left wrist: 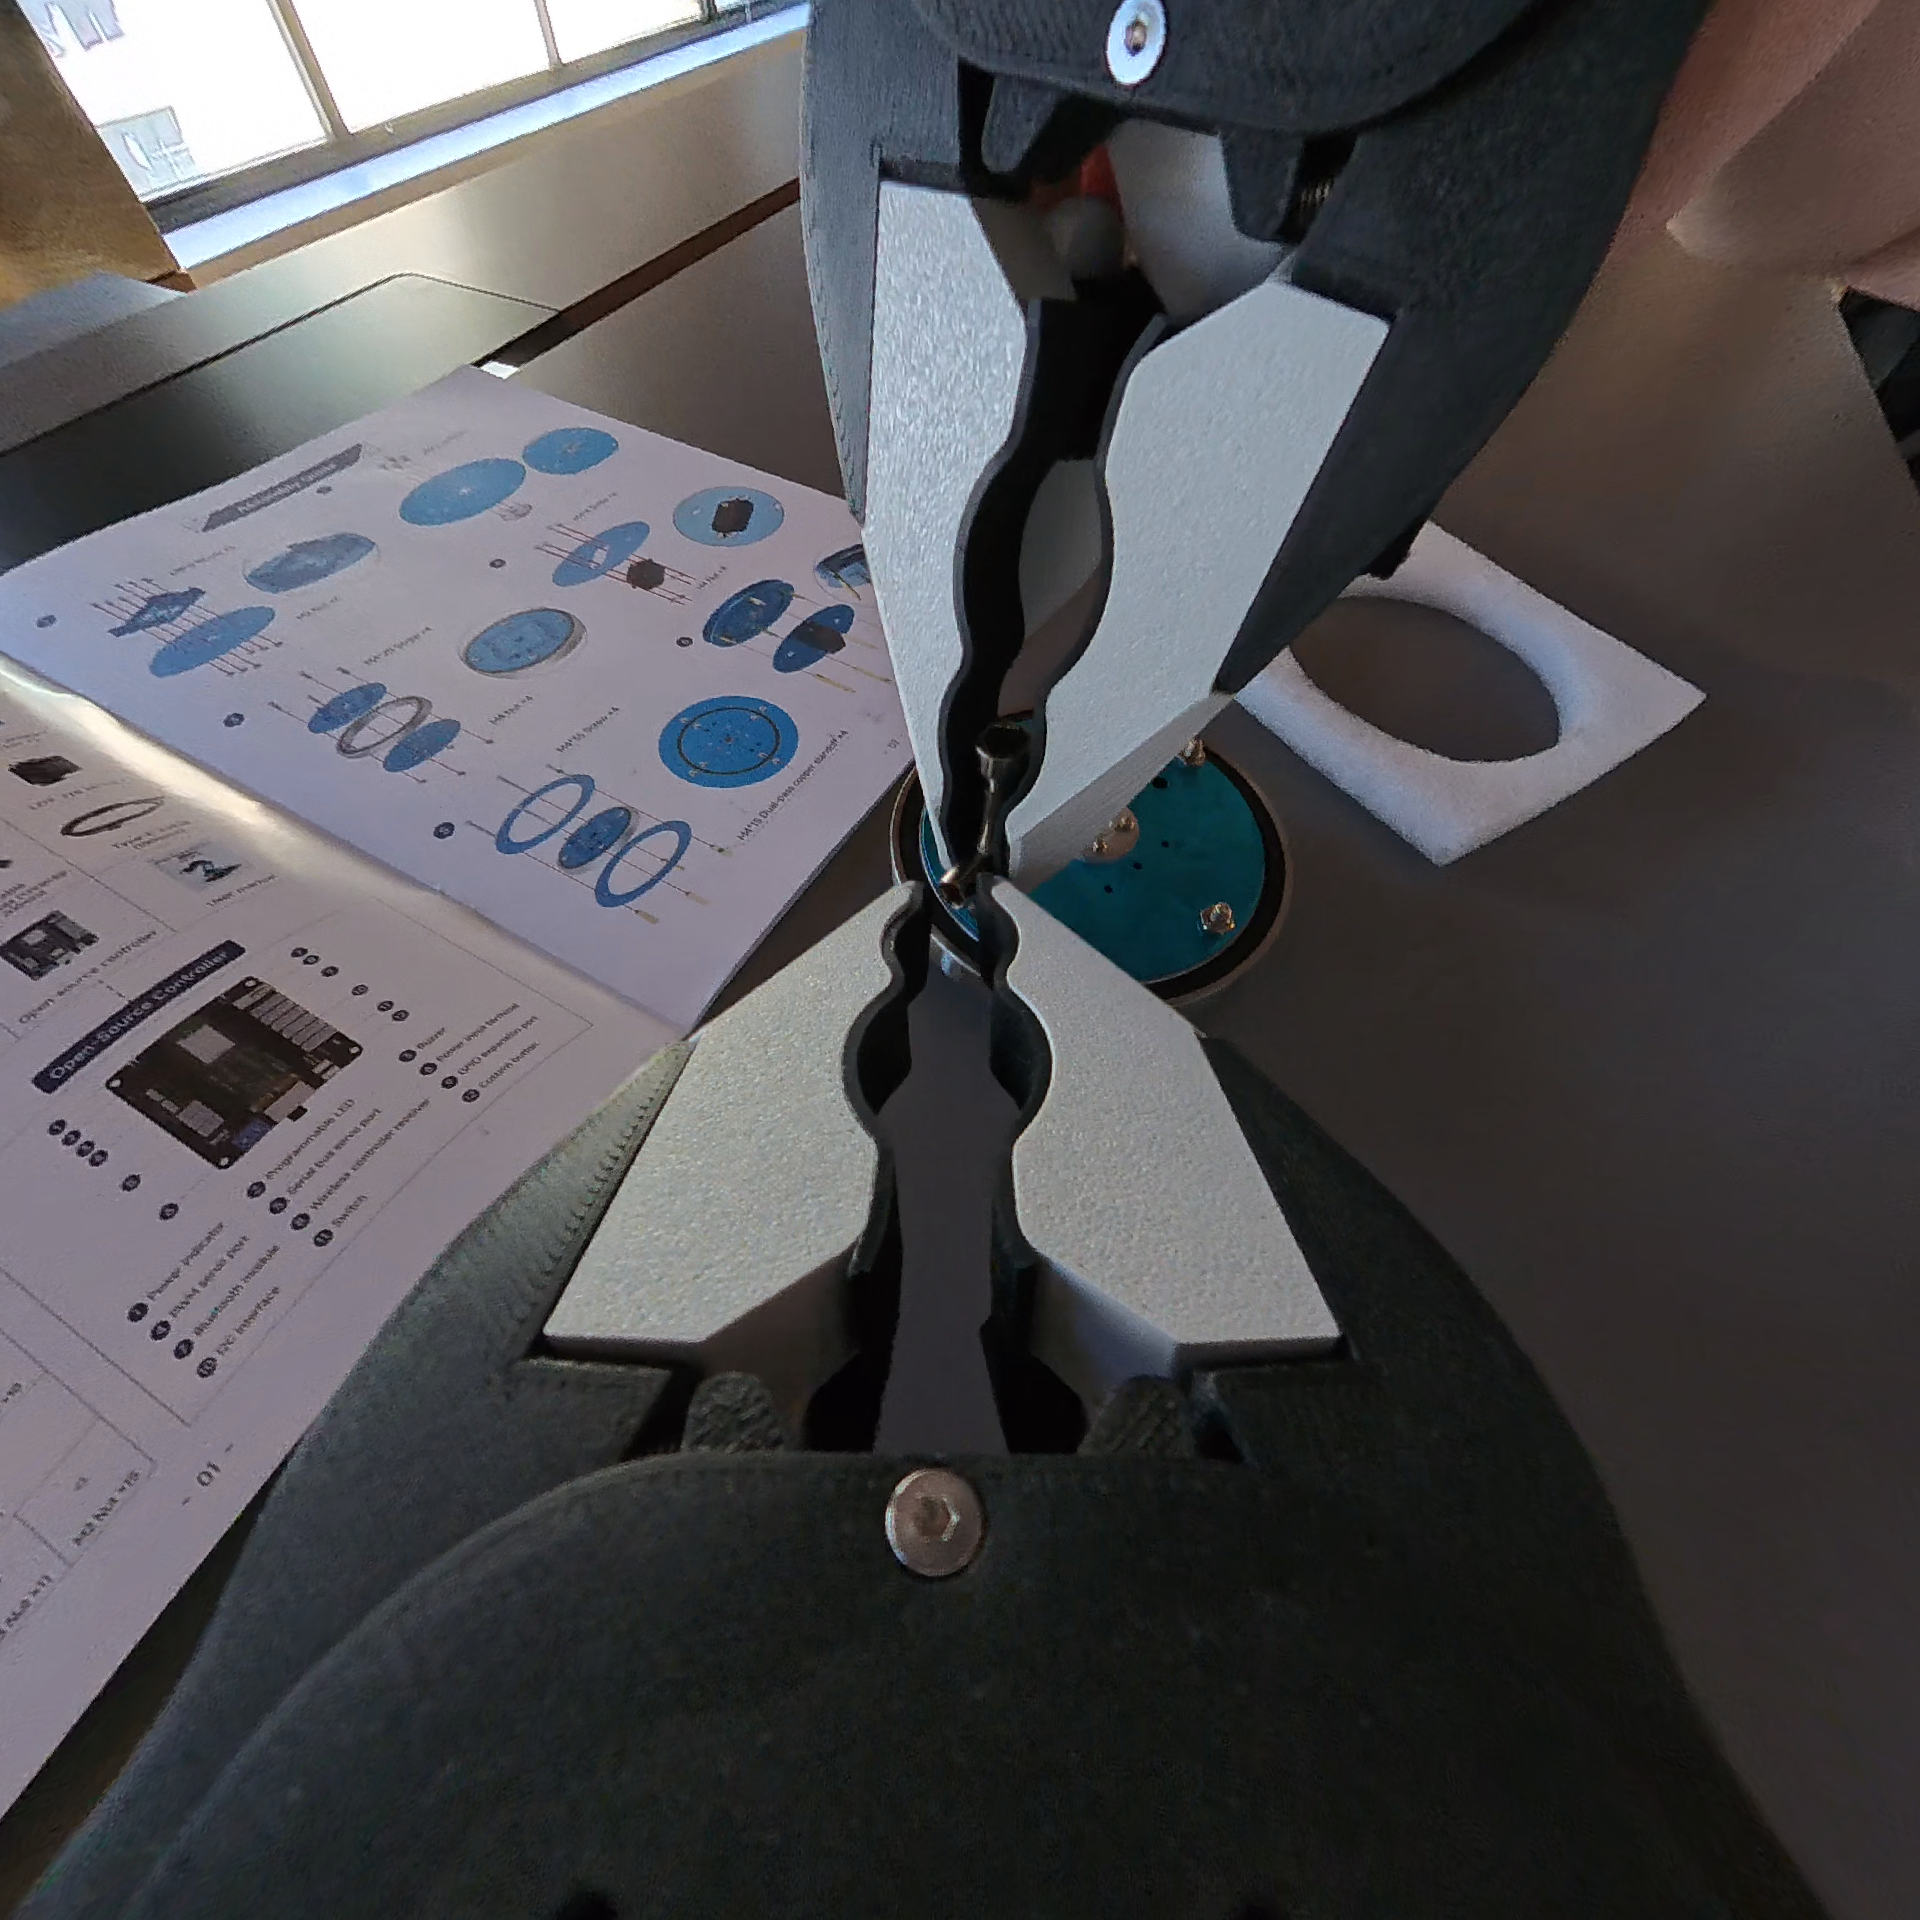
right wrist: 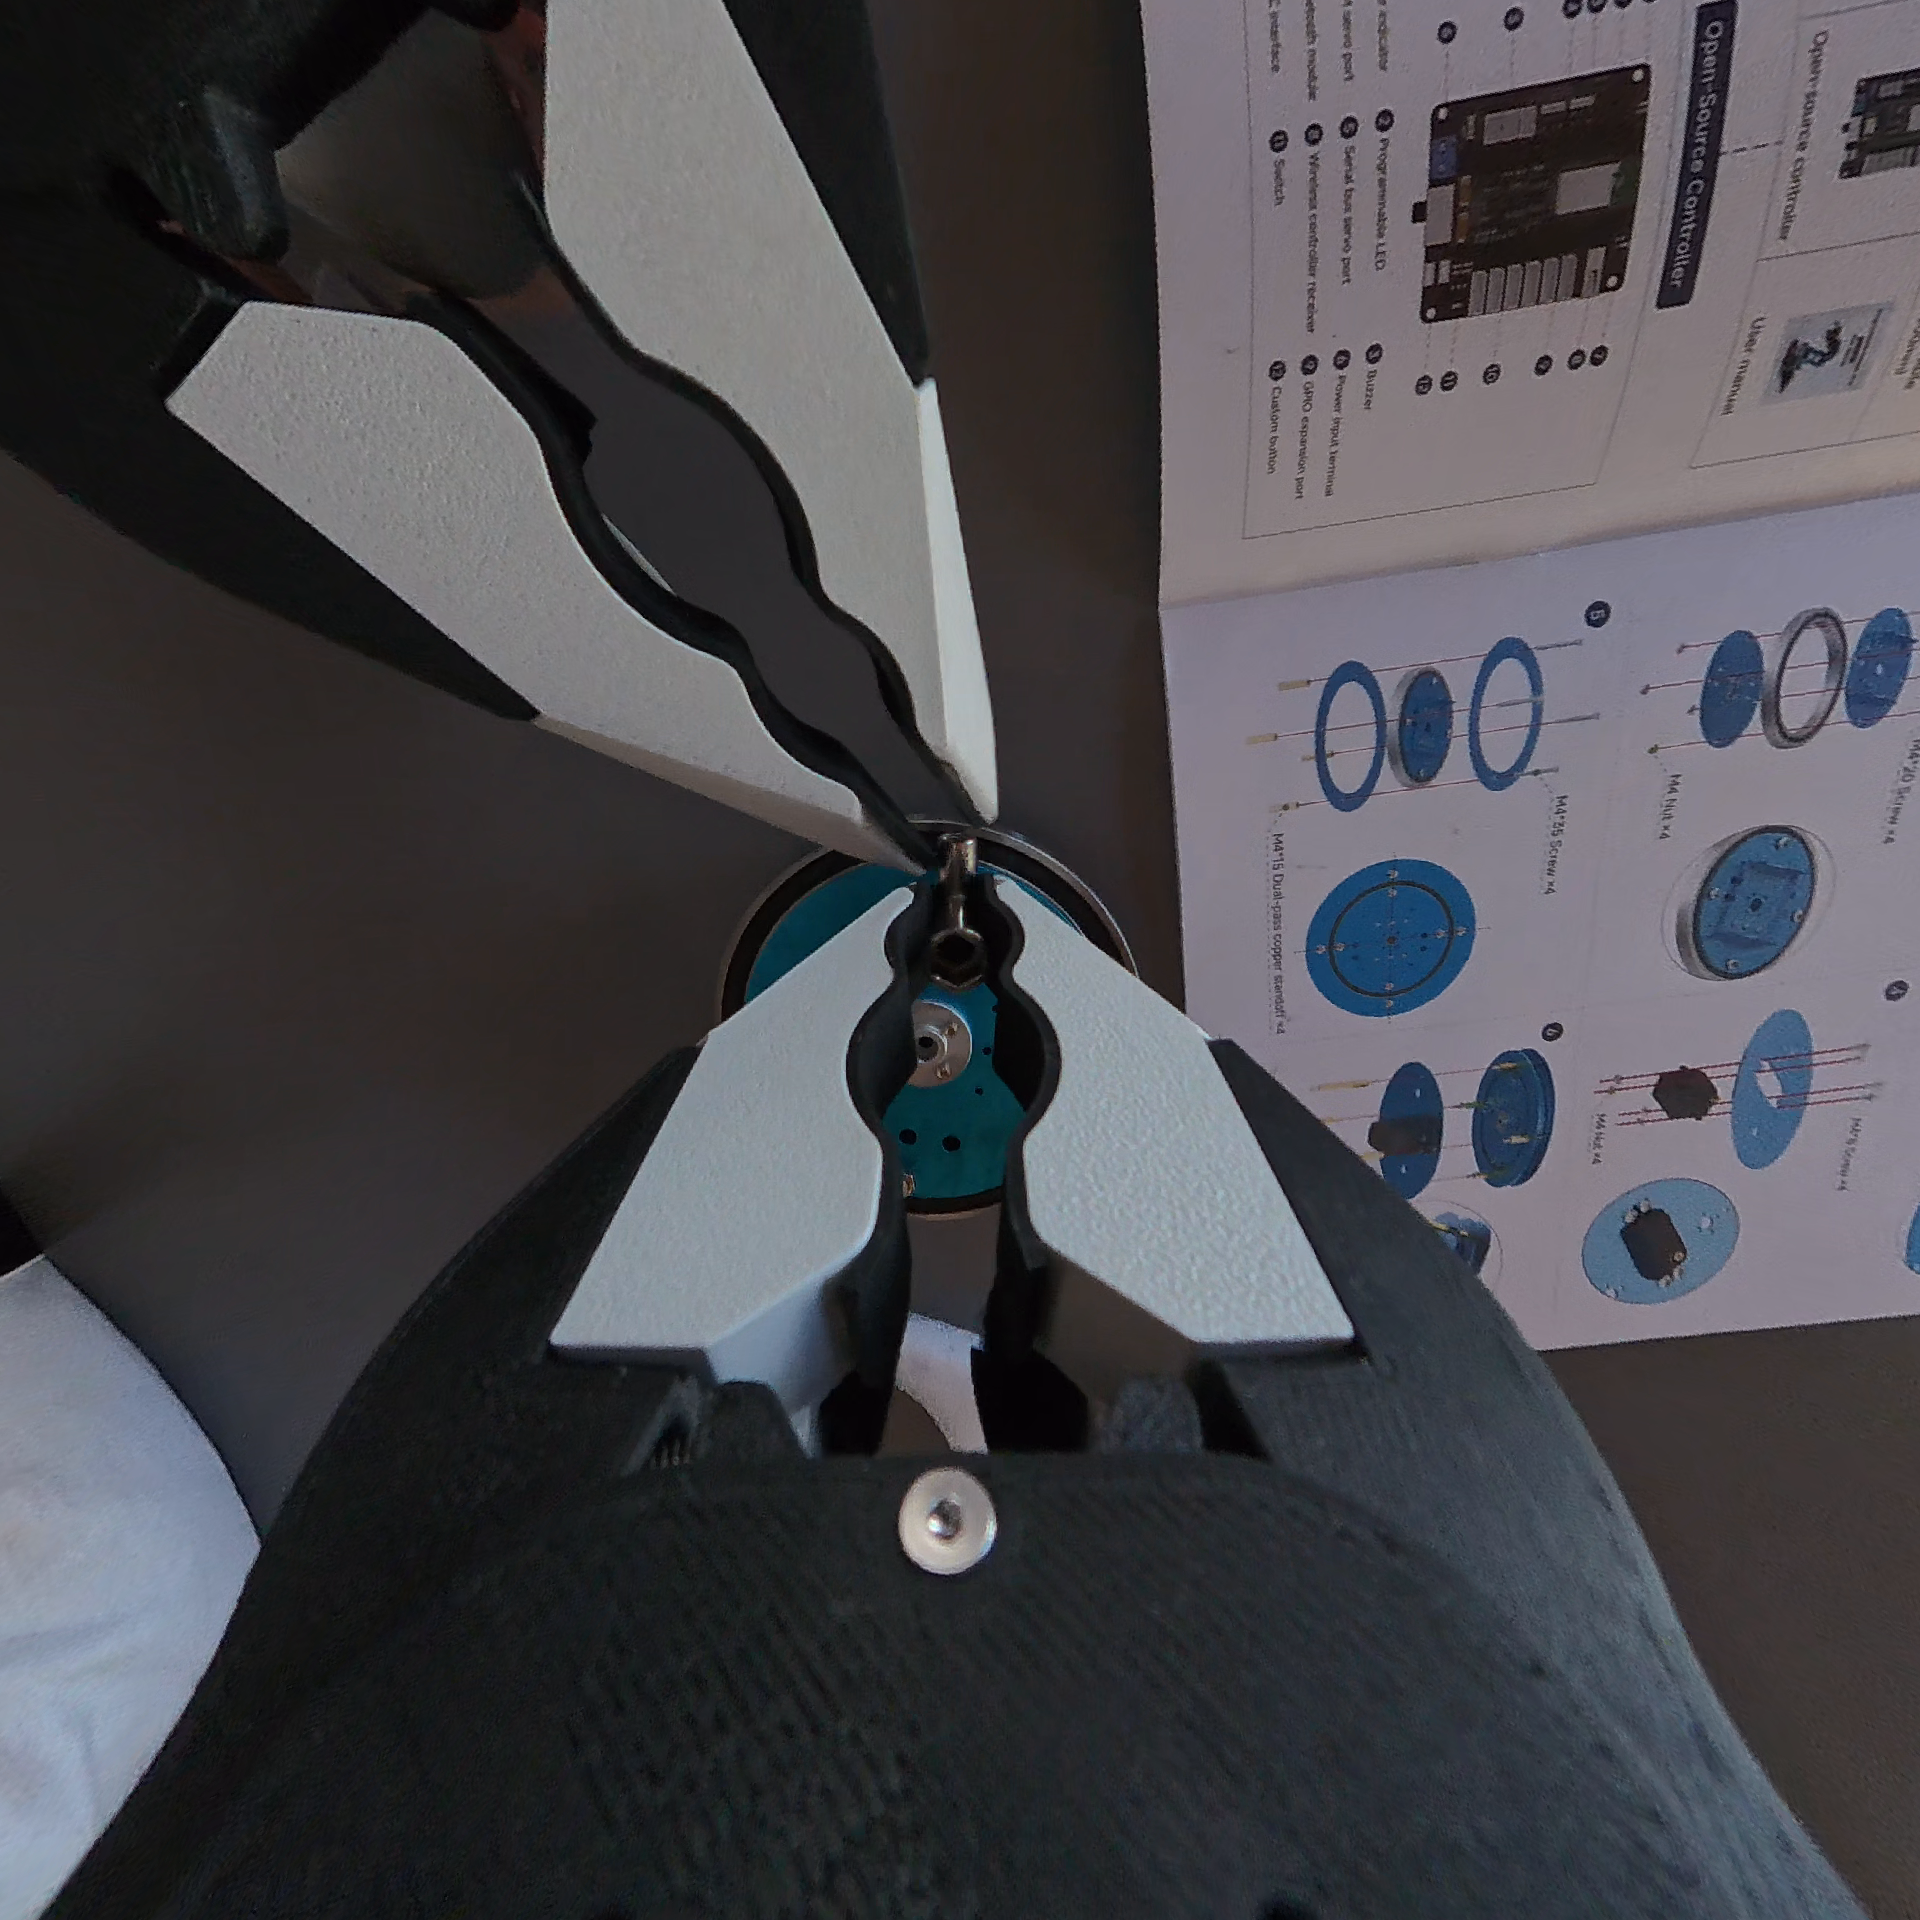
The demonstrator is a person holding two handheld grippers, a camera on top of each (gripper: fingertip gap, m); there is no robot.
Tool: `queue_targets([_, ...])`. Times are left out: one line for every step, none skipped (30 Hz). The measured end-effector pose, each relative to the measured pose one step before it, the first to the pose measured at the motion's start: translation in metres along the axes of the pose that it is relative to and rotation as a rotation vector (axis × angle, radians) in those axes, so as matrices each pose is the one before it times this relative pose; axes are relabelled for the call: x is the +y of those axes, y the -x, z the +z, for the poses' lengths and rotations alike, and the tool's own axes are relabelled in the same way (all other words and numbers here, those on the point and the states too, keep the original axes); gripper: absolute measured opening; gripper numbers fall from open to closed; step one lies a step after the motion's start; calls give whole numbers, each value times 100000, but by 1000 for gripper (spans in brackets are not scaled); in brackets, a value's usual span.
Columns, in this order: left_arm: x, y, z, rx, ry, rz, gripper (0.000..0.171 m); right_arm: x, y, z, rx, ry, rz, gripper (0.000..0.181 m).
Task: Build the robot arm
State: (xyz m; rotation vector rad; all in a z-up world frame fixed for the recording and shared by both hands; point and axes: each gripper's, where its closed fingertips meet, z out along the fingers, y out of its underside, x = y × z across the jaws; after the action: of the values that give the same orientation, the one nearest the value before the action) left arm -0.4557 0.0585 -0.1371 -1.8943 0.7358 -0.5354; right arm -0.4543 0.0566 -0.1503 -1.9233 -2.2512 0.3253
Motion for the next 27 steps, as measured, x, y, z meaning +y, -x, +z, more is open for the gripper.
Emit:
queue_targets([-180, 50, -30, -138, -839, -534, 7, -49, 1, 10, -543, -579, -300, 6])
queue_targets([-168, 31, -28, 38, -931, 143, 6, -44, 30, 8, -449, -559, -428, 6])
queue_targets([-64, 158, -8, -827, -213, 725, 5, -20, 11, 16, -290, -310, -921, 7])
queue_targets([14, 19, 34, 34, 247, 1153, 5, -15, 2, 11, -39, -146, -1217, 7])
queue_targets([-18, -153, 50, 991, 10, 815, 5, -2, 1, 13, -94, -37, -902, 7])
queue_targets([13, -112, 52, 645, 106, 491, 3, 29, -28, 0, 51, 53, -356, 7])
queue_targets([5, -38, 14, 371, -93, -9, 3, 20, 2, -6, -92, 10, -218, 7])
queue_targets([47, -45, -33, 731, 224, -491, 4, 24, -10, -2, 22, -153, -381, 7])
queue_targets([64, 24, -64, 477, 280, -621, 7, -4, -22, 2, 173, -364, -564, 7])
queue_targets([67, -11, -32, 659, 334, -458, 9, -27, -31, 11, 159, -477, -554, 7])
queue_targets([92, -118, 20, 1072, 255, -400, 9, -37, -4, 5, -2, -543, -366, 7])
queue_targets([122, -14, 44, 323, 531, -440, 9, -19, -14, 17, -101, -417, -383, 7])
queue_targets([136, 20, 77, 46, 682, -138, 10, -13, -30, 5, -16, -447, -207, 7])
queue_targets([138, 25, 92, -268, 834, 314, 10, -11, -37, -4, -37, -586, 11, 7])
queue_targets([11, 56, 98, -807, 370, 750, 8, -36, -60, 8, 73, -780, 30, 7])
queue_targets([-80, 56, 69, -945, -187, 923, 8, 53, -79, -2, 152, -278, -114, 7])
queue_targets([-37, -20, 77, -410, -50, 789, 8, 81, -55, -15, -51, -129, -345, 8])
queue_targets([-39, -22, 45, -60, -177, 56, 8, 37, -41, -35, -193, -418, -466, 8])
queue_targets([-31, -24, 34, 232, -128, -491, 8, 24, -7, -28, -377, -586, -259, 9])
queue_targets([-35, -20, 7, 222, -175, -437, 8, -6, -44, -45, -235, -859, 14, 9])
queue_targets([-12, -8, -4, 115, -127, -82, 7, -47, -57, -49, -138, -1122, 295, 10])
queue_targets([-6, -17, 8, 98, -24, 47, 7, -18, 15, -43, -651, -989, -6, 12])
queue_targets([2, -44, -1, 245, 15, 58, 7, 22, 132, -31, -1193, -672, -402, 13])
queue_targets([2, -32, 11, 46, 46, 231, 7, 93, -16, -56, -278, -359, 239, 15])
queue_targets([4, -6, 0, -154, 22, 407, 7, 102, -3, -81, -271, -337, 84, 17])
queue_targets([-12, -40, -1, 58, -26, 356, 7, 23, 32, -148, -460, -988, -341, 17])
queue_targets([11, -23, -14, 62, 35, 207, 6, -40, -17, -205, -104, -1626, -198, 16])
